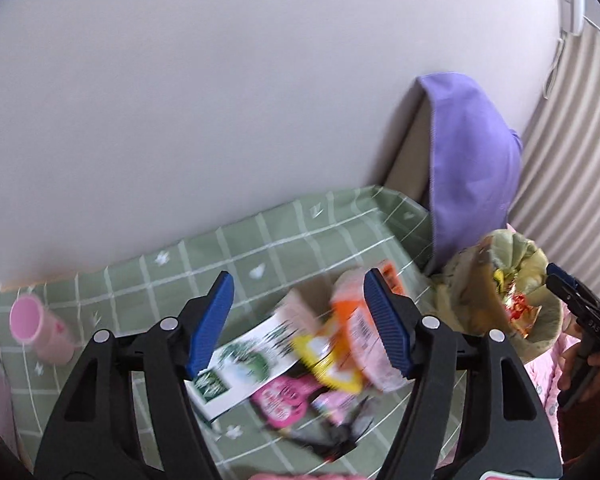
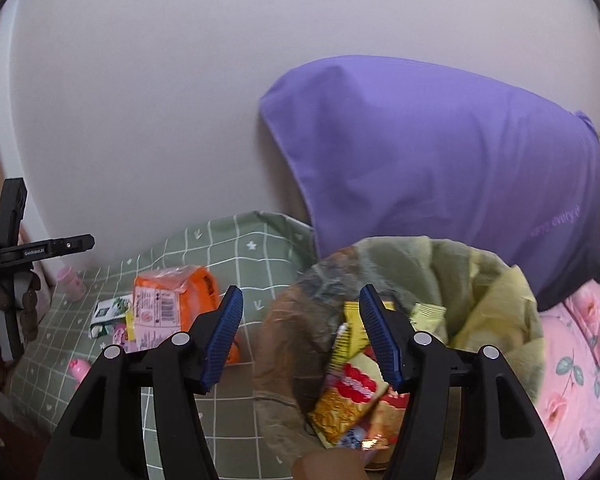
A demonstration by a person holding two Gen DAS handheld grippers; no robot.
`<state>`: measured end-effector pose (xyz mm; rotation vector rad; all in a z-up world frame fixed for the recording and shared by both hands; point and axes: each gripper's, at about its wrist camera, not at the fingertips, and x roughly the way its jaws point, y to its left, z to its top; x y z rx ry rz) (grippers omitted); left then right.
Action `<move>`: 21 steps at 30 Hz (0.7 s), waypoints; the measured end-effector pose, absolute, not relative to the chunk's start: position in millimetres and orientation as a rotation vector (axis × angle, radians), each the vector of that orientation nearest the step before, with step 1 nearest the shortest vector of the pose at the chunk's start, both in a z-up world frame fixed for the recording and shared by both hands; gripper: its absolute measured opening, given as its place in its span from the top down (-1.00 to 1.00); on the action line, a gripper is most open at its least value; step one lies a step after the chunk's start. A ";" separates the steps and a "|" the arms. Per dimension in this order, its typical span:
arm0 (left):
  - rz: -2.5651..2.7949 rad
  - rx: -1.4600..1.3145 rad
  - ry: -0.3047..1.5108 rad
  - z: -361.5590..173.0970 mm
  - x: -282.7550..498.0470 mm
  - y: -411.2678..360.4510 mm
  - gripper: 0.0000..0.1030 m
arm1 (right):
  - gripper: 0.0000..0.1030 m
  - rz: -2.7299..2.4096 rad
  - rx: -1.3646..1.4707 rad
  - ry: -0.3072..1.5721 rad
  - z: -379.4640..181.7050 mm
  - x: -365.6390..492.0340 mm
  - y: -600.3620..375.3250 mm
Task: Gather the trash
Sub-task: 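Grasp the orange bread bag with the left tool while the right tool reaches toward it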
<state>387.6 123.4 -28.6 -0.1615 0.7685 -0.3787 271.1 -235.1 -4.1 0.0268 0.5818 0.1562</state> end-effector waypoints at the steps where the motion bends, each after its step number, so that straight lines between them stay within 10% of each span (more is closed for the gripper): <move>1: -0.378 -0.162 0.776 -32.9 386.7 124.5 -0.24 | -0.11 0.172 0.008 0.584 -5.0 272.2 -228.0; 21: -0.351 -0.160 0.861 -73.1 358.5 139.6 -0.24 | -0.11 0.425 -0.042 0.727 -73.2 316.0 -114.4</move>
